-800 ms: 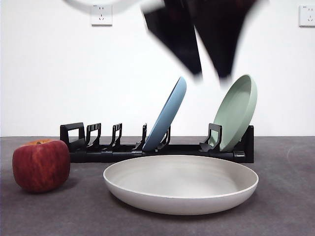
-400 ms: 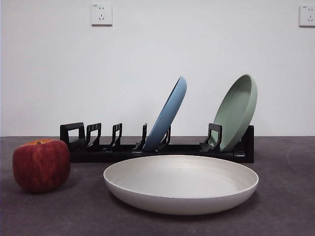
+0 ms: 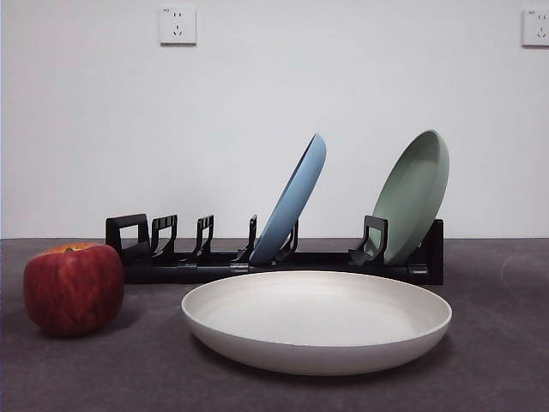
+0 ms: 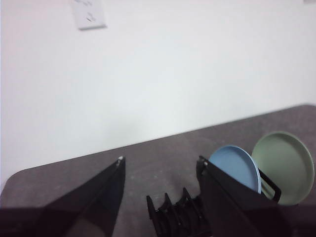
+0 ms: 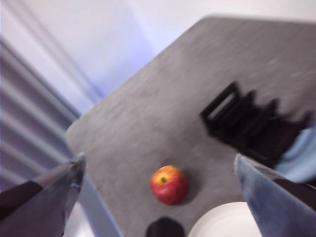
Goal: Take the yellow plate from the plate rack,put the plate on the table,take the apple from the table,put the apple in the plate
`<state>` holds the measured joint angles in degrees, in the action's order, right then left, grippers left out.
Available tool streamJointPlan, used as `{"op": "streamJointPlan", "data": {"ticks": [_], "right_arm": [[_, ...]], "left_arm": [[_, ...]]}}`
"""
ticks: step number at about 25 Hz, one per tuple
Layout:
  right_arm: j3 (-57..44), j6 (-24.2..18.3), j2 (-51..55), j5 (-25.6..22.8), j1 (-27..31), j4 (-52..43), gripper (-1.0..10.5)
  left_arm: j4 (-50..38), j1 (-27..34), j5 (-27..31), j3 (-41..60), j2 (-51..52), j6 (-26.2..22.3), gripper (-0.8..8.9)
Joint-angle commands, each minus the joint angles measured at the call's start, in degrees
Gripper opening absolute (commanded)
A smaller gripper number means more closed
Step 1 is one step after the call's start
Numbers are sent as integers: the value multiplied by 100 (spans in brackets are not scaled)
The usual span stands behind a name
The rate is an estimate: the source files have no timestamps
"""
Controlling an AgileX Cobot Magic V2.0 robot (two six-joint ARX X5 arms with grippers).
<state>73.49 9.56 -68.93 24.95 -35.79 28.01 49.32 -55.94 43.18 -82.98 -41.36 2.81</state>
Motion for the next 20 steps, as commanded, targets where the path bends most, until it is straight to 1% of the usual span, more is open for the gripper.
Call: {"op": "streamJointPlan", "data": {"ticks": [1, 3, 6, 9, 15, 18, 20], "right_arm": [[476, -417, -656, -339, -483, 271, 514], [848, -684, -1110, -625, -785, 590, 517], [1333, -931, -1757, -1137, -1217, 833, 630], [1679, -1154, -2304, -1497, -1530, 831, 640], [2046, -1373, -3552, -1497, -1947, 595, 638], [2046, -1401, -4192, -1512, -2004, 345, 634], [2046, -1416, -4577, -1641, -2011, 136, 628]], "left_arm": [[232, 17, 15, 17, 151, 114, 249], [461, 17, 20, 17, 260, 227, 249], [820, 17, 22, 17, 330, 413, 249], [1130, 17, 22, 17, 330, 601, 249], [1373, 15, 15, 17, 330, 804, 249], [1436, 15, 15, 17, 330, 822, 249], [1449, 15, 15, 17, 330, 824, 249]]}}
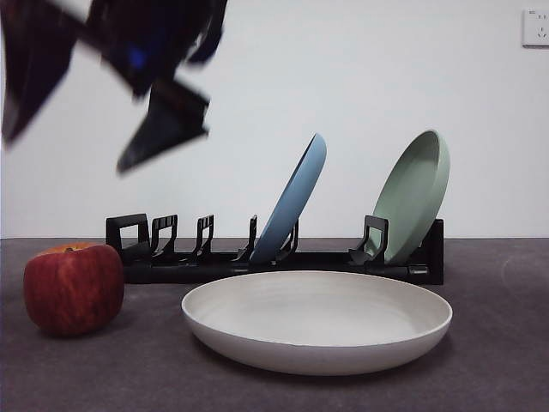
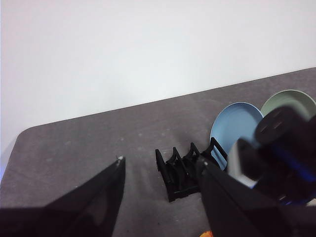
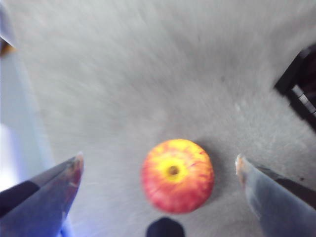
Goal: Take the yellow plate from the plate rack,put the plate on the table,take the apple from the table,put the apple in the plate
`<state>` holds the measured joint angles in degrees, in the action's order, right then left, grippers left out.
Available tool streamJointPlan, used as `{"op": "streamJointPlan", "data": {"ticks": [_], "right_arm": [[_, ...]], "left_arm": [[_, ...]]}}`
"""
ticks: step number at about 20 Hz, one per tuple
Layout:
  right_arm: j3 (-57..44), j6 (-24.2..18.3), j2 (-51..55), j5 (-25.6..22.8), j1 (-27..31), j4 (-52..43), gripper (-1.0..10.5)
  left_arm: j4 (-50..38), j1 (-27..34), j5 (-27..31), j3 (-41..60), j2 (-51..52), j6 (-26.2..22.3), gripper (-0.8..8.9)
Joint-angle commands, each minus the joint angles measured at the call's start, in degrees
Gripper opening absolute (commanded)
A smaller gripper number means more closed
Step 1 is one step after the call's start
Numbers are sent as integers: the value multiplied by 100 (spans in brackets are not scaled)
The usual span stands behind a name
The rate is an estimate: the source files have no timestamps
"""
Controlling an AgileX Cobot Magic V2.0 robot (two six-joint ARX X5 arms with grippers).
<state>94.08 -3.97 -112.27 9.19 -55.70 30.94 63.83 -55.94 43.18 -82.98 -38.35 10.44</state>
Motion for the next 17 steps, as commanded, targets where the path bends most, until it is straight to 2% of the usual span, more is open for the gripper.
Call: {"op": "streamJointPlan", "data": {"ticks": [1, 9, 10, 11, 13, 14, 17], "right_arm": [[-13, -63, -415, -55, -17, -273, 628], [-13, -107, -1285, -52, -9, -492, 619], [-13, -114, -1316, -46, -15, -557, 550], [-13, -151, -1327, -37, -20, -584, 427], [-13, -280, -1327, 94, -28, -579, 34], [-13, -289, -1327, 116, -28, -579, -10], [-13, -275, -1325, 118, -24, -551, -9]], "left_arm": [[17, 15, 17, 17, 28, 76, 249], [188, 15, 22, 17, 28, 192, 249], [188, 15, 22, 17, 28, 190, 249], [188, 17, 24, 17, 28, 188, 249], [223, 17, 28, 17, 28, 188, 249], [254, 17, 26, 17, 28, 188, 249], [363, 17, 28, 17, 28, 190, 249]]}}
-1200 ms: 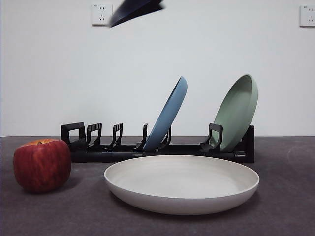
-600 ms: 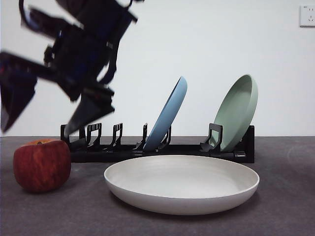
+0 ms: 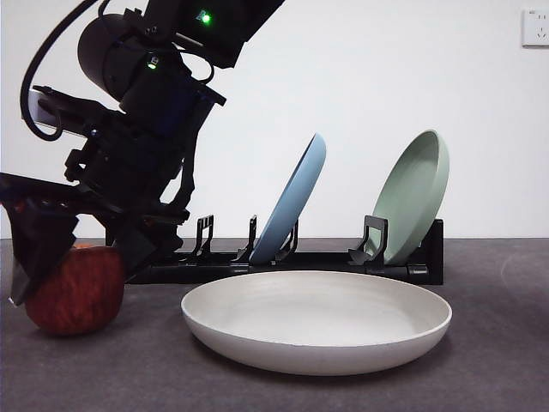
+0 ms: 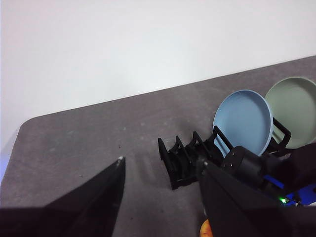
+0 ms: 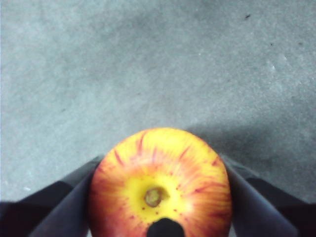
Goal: Take the yellow plate from the plate rack,put the plate on the table,take the apple from the table,put the apple in the plate
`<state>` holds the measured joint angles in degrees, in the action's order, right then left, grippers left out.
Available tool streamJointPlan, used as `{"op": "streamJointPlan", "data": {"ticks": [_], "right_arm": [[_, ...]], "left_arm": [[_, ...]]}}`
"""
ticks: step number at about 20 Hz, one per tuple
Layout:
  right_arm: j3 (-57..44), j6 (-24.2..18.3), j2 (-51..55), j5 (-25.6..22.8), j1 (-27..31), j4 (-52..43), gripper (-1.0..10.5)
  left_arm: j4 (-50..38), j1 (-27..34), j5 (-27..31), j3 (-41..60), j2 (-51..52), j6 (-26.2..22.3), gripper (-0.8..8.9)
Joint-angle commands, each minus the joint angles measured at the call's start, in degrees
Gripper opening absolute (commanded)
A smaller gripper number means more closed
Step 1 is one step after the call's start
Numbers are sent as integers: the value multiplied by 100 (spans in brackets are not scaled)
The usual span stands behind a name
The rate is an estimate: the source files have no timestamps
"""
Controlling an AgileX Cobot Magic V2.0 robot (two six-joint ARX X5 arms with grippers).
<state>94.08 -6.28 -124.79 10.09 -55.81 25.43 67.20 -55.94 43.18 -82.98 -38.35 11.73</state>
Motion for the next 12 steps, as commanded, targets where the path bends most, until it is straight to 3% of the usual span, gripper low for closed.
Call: {"op": "streamJointPlan", "data": {"ticks": [1, 7, 12], "right_arm": [[-13, -46, -57, 28, -15, 0, -8], [-11, -72, 811, 9, 122, 286, -8], [-11, -87, 2133, 4, 570, 1279, -1]], "left_arm": [[39, 17, 28, 17, 28, 61, 249], [57, 15, 94, 17, -24, 57, 249], [48, 11, 236, 17, -267, 46, 248]]}}
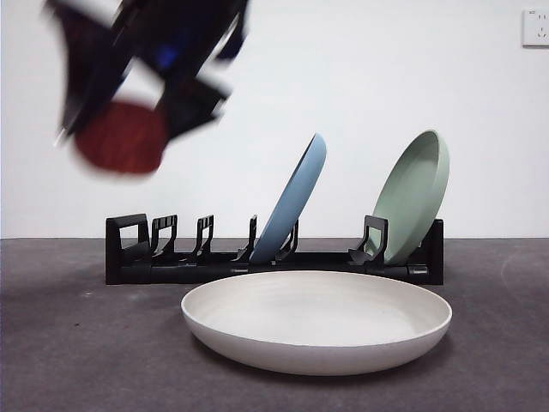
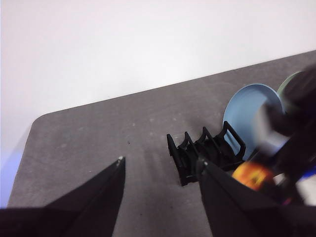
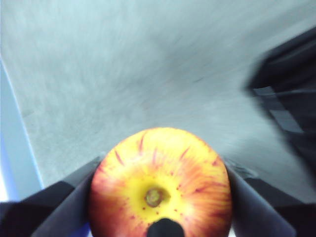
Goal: Take the yellow plate from the plate rack,put the plate on the table,take the apple from the table,put the apple in the plate
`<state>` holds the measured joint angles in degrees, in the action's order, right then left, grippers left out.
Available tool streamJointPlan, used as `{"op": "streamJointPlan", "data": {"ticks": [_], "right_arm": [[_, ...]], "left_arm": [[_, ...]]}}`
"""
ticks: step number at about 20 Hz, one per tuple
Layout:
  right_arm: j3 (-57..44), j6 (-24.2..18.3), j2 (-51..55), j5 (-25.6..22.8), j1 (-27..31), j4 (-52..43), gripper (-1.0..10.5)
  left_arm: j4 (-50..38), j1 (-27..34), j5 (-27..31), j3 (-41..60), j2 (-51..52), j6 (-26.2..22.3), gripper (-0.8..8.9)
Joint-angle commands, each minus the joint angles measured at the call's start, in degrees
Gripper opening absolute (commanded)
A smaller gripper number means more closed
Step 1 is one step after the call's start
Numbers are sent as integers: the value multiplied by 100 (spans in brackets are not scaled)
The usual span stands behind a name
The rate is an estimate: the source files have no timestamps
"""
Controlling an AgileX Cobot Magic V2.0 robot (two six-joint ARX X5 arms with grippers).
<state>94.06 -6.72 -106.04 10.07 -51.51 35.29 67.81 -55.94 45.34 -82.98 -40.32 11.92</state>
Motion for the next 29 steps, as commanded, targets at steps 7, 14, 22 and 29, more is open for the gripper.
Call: {"op": "streamJointPlan", "data": {"ticks": [7, 14, 22, 29], "right_arm": [[-11, -20, 1574, -22, 1117, 2579, -10], [-1325, 876, 1585, -1012, 1156, 2026, -11], [-3950, 1473, 1558, -1003, 1036, -1276, -11], [-4083, 1473, 1104, -848, 1014, -1823, -11]], "left_arm": [[-42, 11, 127, 17, -557, 7, 248], [-90, 11, 114, 17, -767, 7, 248], [-87, 11, 107, 17, -767, 9, 248], [-87, 11, 101, 17, -767, 11, 248]]}}
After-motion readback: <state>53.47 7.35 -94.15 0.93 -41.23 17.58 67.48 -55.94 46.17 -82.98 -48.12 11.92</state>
